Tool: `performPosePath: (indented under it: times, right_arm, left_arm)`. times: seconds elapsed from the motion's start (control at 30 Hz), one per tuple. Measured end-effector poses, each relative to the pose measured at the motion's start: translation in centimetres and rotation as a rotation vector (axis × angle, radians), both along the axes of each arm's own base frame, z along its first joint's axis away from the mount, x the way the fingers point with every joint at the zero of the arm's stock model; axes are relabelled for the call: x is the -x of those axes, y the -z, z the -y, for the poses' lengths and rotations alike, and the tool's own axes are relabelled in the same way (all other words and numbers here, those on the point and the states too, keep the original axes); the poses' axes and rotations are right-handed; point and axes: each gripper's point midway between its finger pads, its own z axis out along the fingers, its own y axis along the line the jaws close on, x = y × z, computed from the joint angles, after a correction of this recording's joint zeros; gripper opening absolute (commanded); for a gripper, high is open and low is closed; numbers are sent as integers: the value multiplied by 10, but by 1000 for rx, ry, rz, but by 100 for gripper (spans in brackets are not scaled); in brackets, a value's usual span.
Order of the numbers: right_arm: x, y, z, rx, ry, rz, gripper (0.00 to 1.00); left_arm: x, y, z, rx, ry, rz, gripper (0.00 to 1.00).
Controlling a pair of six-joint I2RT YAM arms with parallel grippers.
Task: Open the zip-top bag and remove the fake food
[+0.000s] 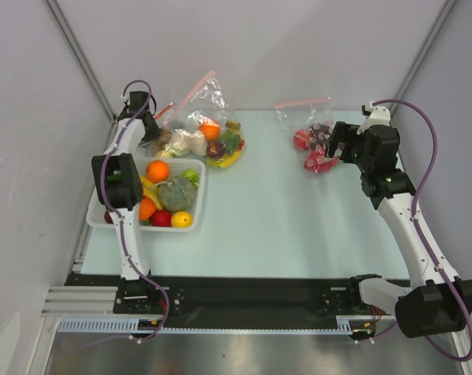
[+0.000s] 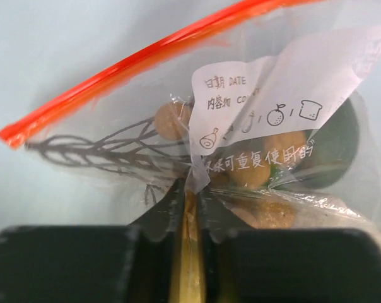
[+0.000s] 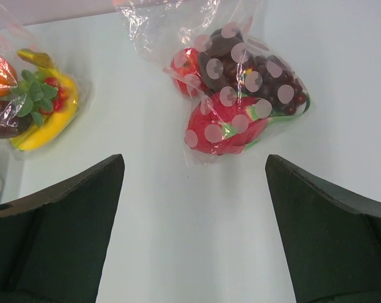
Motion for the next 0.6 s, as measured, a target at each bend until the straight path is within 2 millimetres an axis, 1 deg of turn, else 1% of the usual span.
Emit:
performPosePath:
  times: [0.07, 0.1, 0.13, 0.27, 0.37, 0.4, 0.43, 0.47, 0.6]
  right_arm:
    - [0, 0, 0, -1, 0, 0, 100]
    - [0, 0, 0, -1, 0, 0, 100]
    - [0, 0, 1, -1, 0, -1, 100]
    - [0, 0, 0, -2, -3, -1, 100]
    - [0, 1, 1, -3, -1, -3, 100]
    - [-1, 1, 1, -3, -2, -4, 100]
    - [-1, 2, 0, -4, -3, -5, 100]
    - [-1, 2, 0, -5, -3, -7, 100]
    - [-1, 2, -1, -8, -9, -8, 100]
  left_arm:
    - [-1, 0, 3, 13, 13, 3, 8]
    - [-1, 0, 4, 17, 19, 4, 2]
    - [-2, -1, 5, 23, 23, 8, 0]
    - [-6, -5, 11, 44, 44, 29, 0]
    - [-9, -19, 15, 56, 61, 63, 0]
    - [-11, -28, 17, 62, 69, 85, 0]
    - [-14, -45, 20, 67, 80, 126, 0]
    - [-15, -50, 21, 70, 85, 138, 0]
    - [-19, -110, 29, 68, 120, 263, 0]
